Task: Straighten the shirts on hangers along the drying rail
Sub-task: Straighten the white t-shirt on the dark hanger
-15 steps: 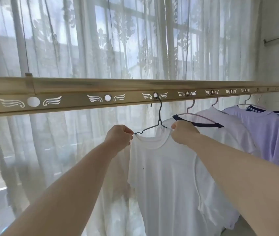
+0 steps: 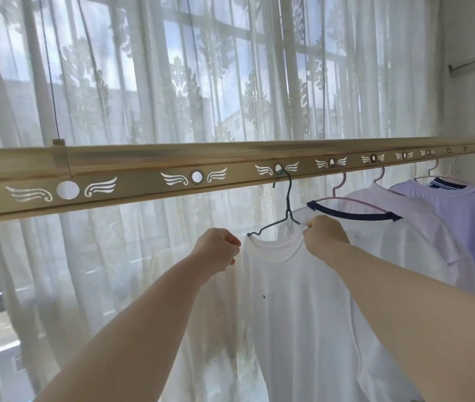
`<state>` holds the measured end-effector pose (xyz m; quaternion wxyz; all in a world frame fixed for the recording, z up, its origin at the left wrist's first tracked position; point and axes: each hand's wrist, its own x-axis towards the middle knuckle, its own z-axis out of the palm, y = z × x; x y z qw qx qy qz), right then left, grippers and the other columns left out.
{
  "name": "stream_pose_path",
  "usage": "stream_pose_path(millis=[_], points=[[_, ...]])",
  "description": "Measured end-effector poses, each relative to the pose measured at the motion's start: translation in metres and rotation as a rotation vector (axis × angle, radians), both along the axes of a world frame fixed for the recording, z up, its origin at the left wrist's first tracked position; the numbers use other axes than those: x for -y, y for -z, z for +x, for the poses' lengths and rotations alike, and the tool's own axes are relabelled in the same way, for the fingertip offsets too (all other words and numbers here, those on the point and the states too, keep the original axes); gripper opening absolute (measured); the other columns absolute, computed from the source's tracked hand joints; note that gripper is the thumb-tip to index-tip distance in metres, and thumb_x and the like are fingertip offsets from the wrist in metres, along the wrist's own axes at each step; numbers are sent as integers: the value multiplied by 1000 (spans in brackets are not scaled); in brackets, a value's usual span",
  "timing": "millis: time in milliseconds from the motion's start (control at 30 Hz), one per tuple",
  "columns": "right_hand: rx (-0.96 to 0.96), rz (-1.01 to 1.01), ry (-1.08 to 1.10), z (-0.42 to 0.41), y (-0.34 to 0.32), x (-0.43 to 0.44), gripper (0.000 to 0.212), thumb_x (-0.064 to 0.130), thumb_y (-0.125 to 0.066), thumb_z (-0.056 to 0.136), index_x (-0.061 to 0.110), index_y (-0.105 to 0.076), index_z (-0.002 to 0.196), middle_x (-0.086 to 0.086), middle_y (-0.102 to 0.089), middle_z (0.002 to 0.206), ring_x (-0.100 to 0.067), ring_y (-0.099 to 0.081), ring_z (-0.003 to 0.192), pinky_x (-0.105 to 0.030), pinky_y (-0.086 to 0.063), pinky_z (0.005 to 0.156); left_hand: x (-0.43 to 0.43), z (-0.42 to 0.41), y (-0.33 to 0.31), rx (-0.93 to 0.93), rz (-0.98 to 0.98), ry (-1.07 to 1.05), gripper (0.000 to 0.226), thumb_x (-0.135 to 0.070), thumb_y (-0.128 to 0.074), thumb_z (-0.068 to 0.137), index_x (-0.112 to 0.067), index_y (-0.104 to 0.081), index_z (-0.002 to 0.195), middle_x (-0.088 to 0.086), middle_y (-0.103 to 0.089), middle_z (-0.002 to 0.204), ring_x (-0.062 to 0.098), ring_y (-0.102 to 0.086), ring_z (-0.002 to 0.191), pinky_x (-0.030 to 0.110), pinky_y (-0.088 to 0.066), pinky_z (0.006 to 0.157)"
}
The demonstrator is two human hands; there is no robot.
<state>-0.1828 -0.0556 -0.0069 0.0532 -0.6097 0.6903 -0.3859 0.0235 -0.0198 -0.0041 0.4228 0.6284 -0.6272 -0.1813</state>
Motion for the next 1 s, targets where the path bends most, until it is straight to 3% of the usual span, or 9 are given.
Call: stream_pose_path(millis=[100, 267, 367, 433, 500, 600, 767, 900, 1000], points=[[9, -37, -21, -8, -7, -3, 29, 15, -44, 97, 5, -64, 115, -15, -64, 114, -32, -61, 102, -31, -47, 72, 2, -5, -6, 4, -11, 15, 12, -12, -55, 90, -13, -66, 96, 5, -67, 95, 8, -64, 70, 23, -51, 60], [16, -85, -37, -21, -12, -13, 28, 13, -43, 97, 4, -67, 110, -15, -67, 109, -32, -62, 102, -27, -43, 72, 6, -20, -11, -9, -25, 41, 12, -10, -55, 90, -13, -66, 95, 3, -65, 87, 9, -63, 69, 22, -51, 59], [17, -112, -59, -29, -9, -21, 27, 16, -43, 98, 10, -66, 87, -14, -65, 97, -30, -59, 92, -27, -41, 70, 9, -31, -8, -13, -15, 55, 15, -9, -54, 89, -12, -65, 98, 6, -66, 90, 12, -62, 71, 23, -52, 60], [16, -132, -78, -37, -6, -25, 34, 18, -43, 98, 16, -51, 64, -8, -58, 79, -27, -54, 80, -26, -38, 60, 13, -36, -6, -15, -8, 53, 17, -10, -53, 89, -13, -62, 103, 8, -67, 96, 17, -64, 77, 27, -54, 64], [22, -141, -93, -46, -6, -30, 40, 19, -43, 97, 18, -42, 57, -3, -49, 65, -24, -49, 70, -26, -32, 49, 18, -40, -2, -9, -4, 33, 21, -10, -52, 87, -15, -59, 107, 8, -65, 101, 22, -67, 87, 31, -56, 71], [40, -149, -111, -57, -7, -36, 37, 23, -42, 96, 12, -44, 61, -3, -48, 63, -22, -47, 64, -28, -32, 53, 24, -39, 0, 9, -3, -23, 26, -8, -50, 84, -18, -54, 108, 4, -60, 105, 22, -65, 89, 33, -57, 76], [81, -174, -171, -66, -10, -39, 33, 24, -45, 96, -1, -64, 88, -11, -62, 81, -24, -53, 76, -30, -38, 65, 30, -38, 2, -5, 0, -103, 26, -4, -48, 81, -22, -37, 67, 10, -57, 90, 25, -54, 75, 34, -53, 70], [136, -199, -216, -73, -19, -41, 28, 25, -49, 95, 13, -59, 72, 2, -52, 65, -18, -48, 67, -26, -34, 56, 35, -40, 1, -36, -2, -126, 19, -13, -53, 83, -21, -41, 71, 7, -60, 90, 24, -57, 79, 40, -56, 82], [177, -230, -238, -82, -24, -45, 22, 29, -52, 94, 18, -67, 81, 7, -55, 67, -15, -50, 71, -26, -39, 65, 37, -47, -2, -47, -23, -138, 13, -26, -49, 89, -15, -50, 82, 1, -54, 81, 24, -57, 76, 38, -55, 75]])
